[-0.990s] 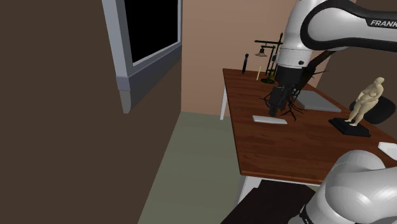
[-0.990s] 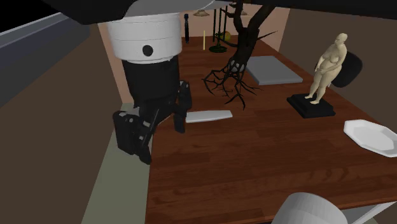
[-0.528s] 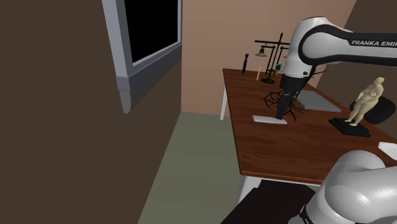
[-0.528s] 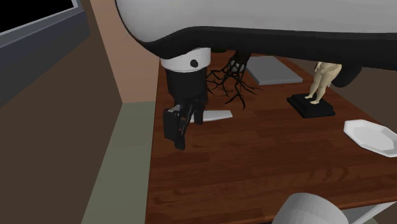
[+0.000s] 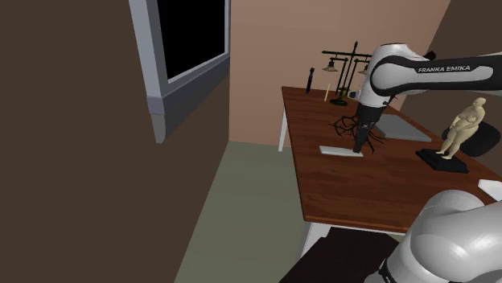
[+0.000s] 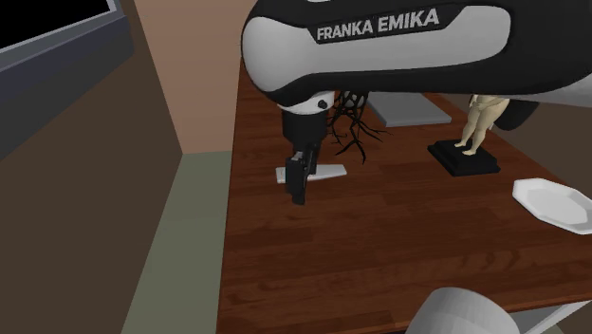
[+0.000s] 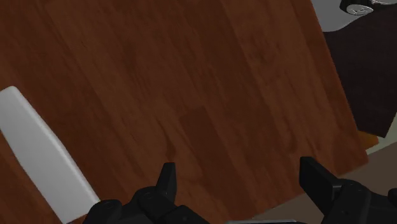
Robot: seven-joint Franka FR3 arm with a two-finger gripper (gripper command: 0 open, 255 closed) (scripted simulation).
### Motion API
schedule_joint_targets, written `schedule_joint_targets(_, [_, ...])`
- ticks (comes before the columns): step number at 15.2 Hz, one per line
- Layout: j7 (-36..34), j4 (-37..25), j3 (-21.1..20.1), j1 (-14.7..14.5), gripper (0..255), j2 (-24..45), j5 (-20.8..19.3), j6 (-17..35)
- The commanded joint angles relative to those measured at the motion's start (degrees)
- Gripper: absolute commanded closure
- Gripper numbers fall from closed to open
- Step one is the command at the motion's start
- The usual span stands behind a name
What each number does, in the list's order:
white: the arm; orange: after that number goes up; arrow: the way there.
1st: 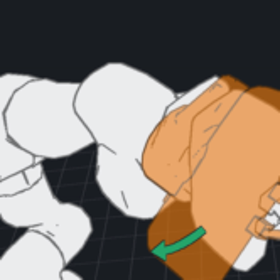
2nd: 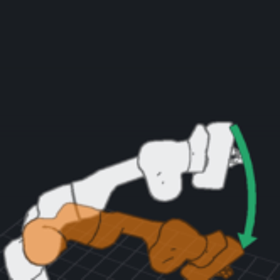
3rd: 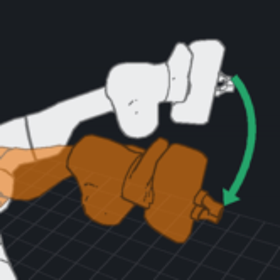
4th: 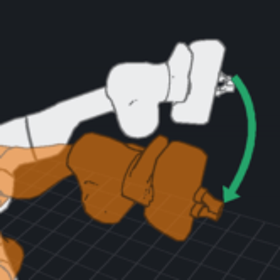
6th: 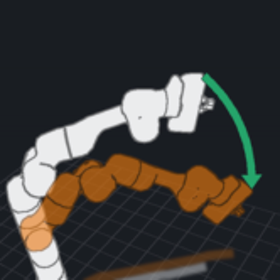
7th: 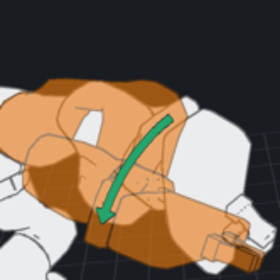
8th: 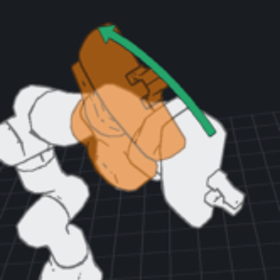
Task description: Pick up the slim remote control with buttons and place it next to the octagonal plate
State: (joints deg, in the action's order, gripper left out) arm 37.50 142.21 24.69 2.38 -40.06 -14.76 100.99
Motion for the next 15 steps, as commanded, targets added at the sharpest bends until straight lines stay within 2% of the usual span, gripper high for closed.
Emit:
schedule_joint_targets(1, [4.41,-0.62,3.26,-0.38,0,2.82,-1.44,2.97])
schedule_joint_targets(5, [12.92,-3.24,9.72,-2.12,0,9.80,-2.45,8.77])
schedule_joint_targets(9, [22.32,-7.17,16.56,-5.06,0,18.31,-0.76,14.46])
schedule_joint_targets(12, [30.60,-10.92,21.92,-7.91,0,25.96,3.17,18.40])
schedule_joint_targets(15, [40.74,-15.41,26.79,-10.38,0,35.31,10.54,21.60])
